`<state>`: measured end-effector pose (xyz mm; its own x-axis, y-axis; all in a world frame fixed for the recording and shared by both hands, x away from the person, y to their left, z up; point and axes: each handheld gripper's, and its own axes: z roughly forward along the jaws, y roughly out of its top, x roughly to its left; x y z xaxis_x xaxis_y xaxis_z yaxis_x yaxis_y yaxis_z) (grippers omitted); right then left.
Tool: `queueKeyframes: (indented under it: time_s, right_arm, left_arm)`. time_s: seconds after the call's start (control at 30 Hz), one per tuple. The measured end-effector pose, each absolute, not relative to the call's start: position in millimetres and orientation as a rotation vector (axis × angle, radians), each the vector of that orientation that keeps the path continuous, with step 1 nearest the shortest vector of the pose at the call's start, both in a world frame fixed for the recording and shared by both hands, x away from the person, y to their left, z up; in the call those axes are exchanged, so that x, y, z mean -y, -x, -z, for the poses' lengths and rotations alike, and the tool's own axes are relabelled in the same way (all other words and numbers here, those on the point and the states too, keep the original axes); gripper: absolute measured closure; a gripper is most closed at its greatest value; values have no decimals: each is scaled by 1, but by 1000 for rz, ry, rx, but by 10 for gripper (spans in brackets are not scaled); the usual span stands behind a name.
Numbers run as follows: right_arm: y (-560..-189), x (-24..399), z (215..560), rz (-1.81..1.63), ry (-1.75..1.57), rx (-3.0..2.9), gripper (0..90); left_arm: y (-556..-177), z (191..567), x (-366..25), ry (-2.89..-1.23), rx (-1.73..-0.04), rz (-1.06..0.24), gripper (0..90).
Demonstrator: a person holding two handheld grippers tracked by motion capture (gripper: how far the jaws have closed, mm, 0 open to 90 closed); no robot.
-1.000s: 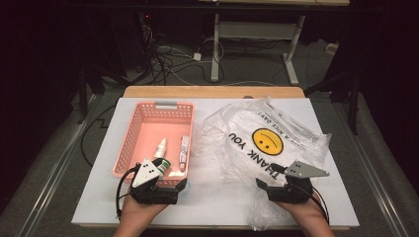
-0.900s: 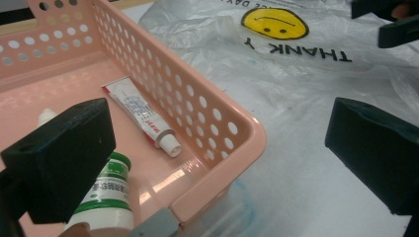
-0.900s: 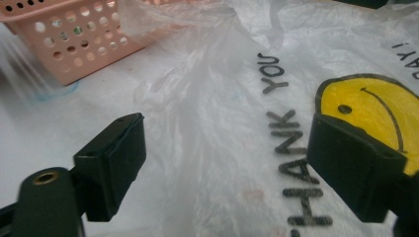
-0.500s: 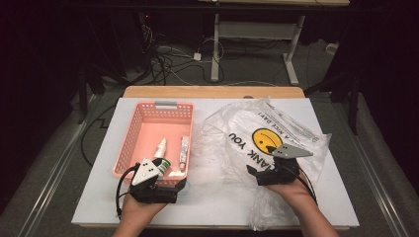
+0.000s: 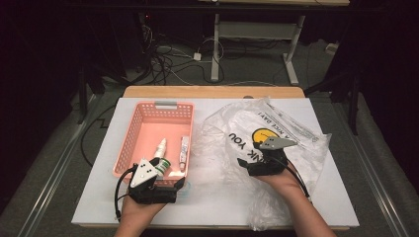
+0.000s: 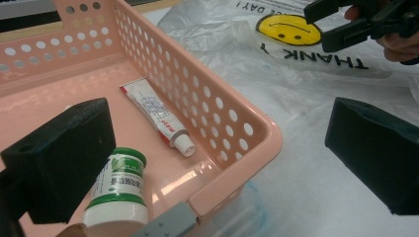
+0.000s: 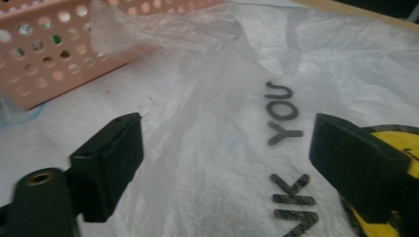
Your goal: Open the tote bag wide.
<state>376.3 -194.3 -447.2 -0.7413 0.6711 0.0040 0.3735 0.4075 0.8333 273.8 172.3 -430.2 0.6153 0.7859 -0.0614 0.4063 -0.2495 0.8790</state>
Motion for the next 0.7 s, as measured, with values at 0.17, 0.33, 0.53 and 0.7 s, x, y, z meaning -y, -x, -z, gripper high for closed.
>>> queueKeyframes:
  time_s: [0.17,0.33,0.53,0.7]
  right_arm:
    - [-374,187,450,-1262,-876,-2390,254]
    - [-370,180,452,-1259,-862,-2432,264]
    - [-360,166,456,-1171,-796,-2485,196]
    - [-364,162,466,-1058,-782,-2519,291]
  left_arm:
    - [-273,430,-174,-1869,-957,-487,0]
    - [-272,431,-176,-1874,-952,-484,0]
    - [-272,431,-175,-1876,-949,-481,0]
    - [-272,431,-175,-1883,-945,-477,0]
